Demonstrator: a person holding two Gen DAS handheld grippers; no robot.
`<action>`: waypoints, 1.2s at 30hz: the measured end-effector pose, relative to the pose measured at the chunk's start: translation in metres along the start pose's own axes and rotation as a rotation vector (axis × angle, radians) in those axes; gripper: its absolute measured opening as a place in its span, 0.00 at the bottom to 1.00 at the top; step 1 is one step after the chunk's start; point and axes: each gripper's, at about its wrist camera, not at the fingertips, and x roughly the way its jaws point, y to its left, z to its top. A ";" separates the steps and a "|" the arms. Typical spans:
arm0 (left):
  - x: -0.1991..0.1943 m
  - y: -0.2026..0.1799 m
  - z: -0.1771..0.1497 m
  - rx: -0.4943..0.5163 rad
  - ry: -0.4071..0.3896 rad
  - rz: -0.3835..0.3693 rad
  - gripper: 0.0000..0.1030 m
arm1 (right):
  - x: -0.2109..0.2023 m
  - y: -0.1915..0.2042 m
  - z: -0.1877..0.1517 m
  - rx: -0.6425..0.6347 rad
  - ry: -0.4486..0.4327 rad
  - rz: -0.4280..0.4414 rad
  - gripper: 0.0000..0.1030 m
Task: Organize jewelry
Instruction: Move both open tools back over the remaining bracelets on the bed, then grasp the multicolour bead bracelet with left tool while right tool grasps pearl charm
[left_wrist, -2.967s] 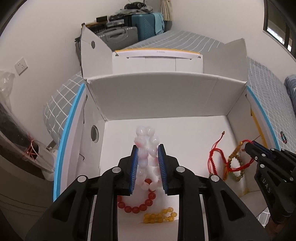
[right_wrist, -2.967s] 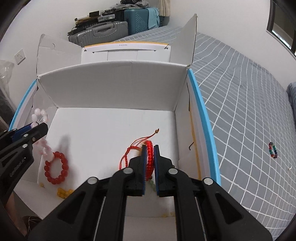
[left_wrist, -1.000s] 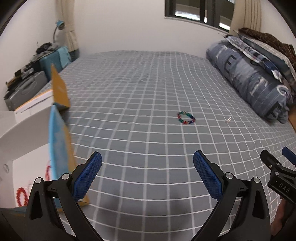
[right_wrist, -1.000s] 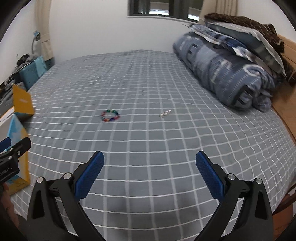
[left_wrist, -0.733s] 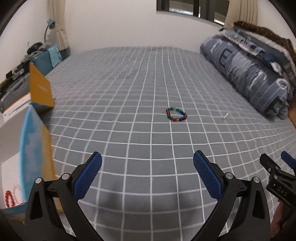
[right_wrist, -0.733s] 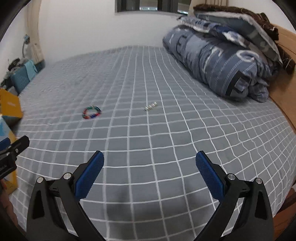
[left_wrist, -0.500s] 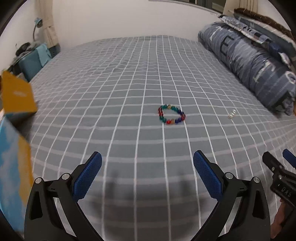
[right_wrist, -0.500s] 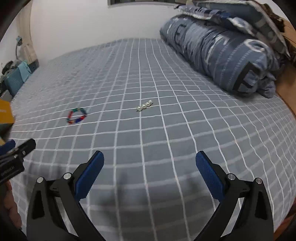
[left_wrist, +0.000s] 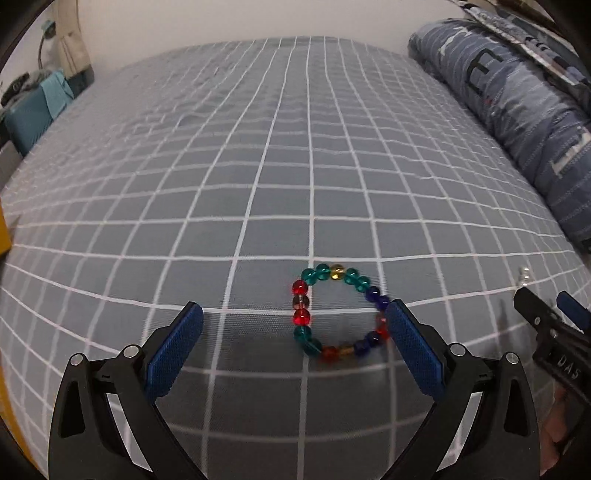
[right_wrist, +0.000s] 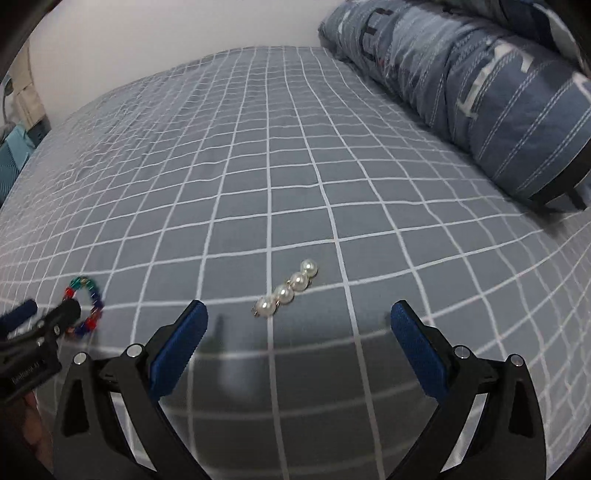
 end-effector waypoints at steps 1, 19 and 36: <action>0.005 0.001 -0.001 -0.004 0.003 -0.005 0.94 | 0.007 -0.002 -0.001 0.006 0.009 0.015 0.93; 0.008 0.006 -0.003 -0.009 0.001 0.040 0.45 | 0.017 -0.003 0.002 -0.008 -0.012 -0.005 0.41; 0.000 0.008 -0.007 0.009 -0.014 0.003 0.09 | 0.015 0.005 0.001 -0.050 -0.030 0.000 0.11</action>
